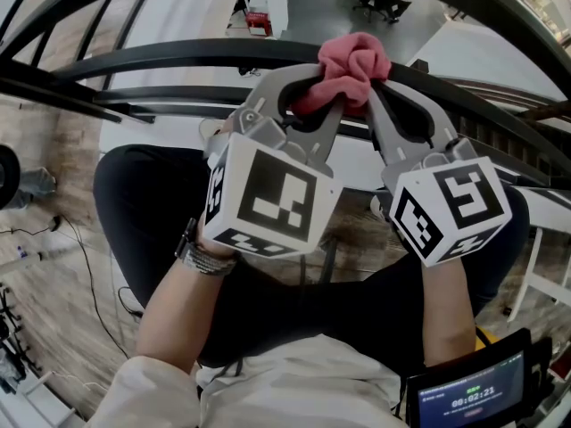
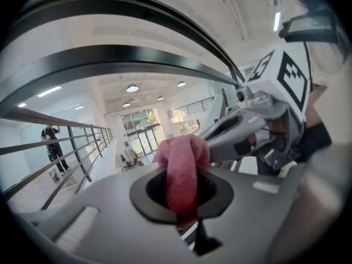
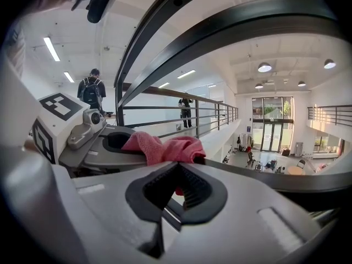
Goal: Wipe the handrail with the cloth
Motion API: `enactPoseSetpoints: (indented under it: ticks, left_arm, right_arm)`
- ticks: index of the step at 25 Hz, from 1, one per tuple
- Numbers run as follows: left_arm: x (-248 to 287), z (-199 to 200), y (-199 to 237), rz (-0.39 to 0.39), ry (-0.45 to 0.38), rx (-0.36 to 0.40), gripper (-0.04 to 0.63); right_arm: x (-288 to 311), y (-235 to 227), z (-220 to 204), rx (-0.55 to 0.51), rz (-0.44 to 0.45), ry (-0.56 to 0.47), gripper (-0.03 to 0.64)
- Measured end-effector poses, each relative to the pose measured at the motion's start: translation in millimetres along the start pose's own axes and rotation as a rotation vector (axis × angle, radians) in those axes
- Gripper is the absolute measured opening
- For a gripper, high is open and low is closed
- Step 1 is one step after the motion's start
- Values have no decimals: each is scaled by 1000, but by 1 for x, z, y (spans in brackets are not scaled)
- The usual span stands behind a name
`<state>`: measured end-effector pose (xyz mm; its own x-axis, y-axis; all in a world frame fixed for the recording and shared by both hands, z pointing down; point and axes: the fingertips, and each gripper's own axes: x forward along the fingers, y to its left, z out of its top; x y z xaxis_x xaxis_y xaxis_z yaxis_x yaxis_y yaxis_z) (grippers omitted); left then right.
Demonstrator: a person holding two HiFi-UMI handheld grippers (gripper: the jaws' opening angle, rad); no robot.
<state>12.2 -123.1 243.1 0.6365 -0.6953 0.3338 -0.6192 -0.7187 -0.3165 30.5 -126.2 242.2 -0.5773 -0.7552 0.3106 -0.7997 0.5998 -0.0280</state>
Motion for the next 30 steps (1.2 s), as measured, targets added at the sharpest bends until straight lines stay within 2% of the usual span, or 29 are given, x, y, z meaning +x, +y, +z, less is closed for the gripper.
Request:
enactPoseSetpoints:
  ticks: [24, 30]
  left_arm:
    - [9, -15, -10, -61, 72, -14, 29]
    - [9, -16, -12, -53, 76, -10, 31]
  right_arm:
    - [9, -1, -25, -11, 18, 109, 2]
    - [7, -1, -26, -23, 15, 114, 2]
